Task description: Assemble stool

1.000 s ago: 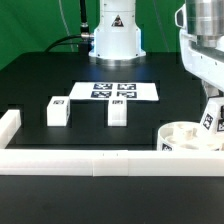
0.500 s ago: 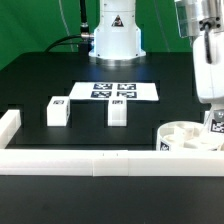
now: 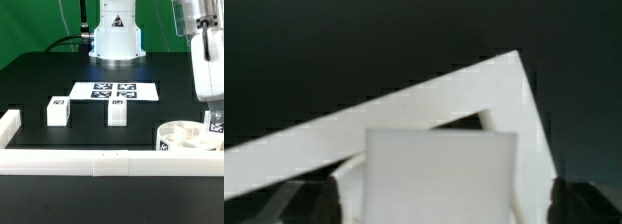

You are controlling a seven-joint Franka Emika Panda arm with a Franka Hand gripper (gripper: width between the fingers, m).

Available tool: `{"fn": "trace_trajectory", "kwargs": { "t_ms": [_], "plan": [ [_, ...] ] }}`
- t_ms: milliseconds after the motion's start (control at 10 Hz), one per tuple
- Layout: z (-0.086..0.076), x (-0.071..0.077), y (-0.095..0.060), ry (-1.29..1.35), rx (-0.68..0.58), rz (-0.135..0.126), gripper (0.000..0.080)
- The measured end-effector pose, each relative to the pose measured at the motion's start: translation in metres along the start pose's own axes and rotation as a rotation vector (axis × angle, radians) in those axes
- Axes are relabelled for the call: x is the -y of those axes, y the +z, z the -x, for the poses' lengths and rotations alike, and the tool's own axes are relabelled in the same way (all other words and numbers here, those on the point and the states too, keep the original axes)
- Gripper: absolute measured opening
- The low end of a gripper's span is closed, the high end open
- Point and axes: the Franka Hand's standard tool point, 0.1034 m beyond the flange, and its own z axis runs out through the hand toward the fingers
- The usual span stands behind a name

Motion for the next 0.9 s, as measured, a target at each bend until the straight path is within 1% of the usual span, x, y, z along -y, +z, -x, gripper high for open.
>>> {"fn": "trace_trajectory", "kwargs": {
  "t_ms": [100, 200, 300, 400, 600, 900],
  "plan": [
    [0.002, 0.002, -0.007, -0.055, 0.004, 0.004, 0.0634],
    [0.001, 0.004, -0.014, -0.119, 0.007, 0.004, 0.0645],
    [-0.002, 0.009, -0.021, -0.170, 0.007, -0.005, 0.0645],
    [-0.003, 0.012, -0.025, -0.169, 0.007, -0.011, 0.0649],
    [-0.002, 0.009, -0.021, -0.172, 0.006, -0.006, 0.0649],
    [-0.002, 0.009, -0.021, -0.181, 0.006, -0.006, 0.0649]
  ]
}}
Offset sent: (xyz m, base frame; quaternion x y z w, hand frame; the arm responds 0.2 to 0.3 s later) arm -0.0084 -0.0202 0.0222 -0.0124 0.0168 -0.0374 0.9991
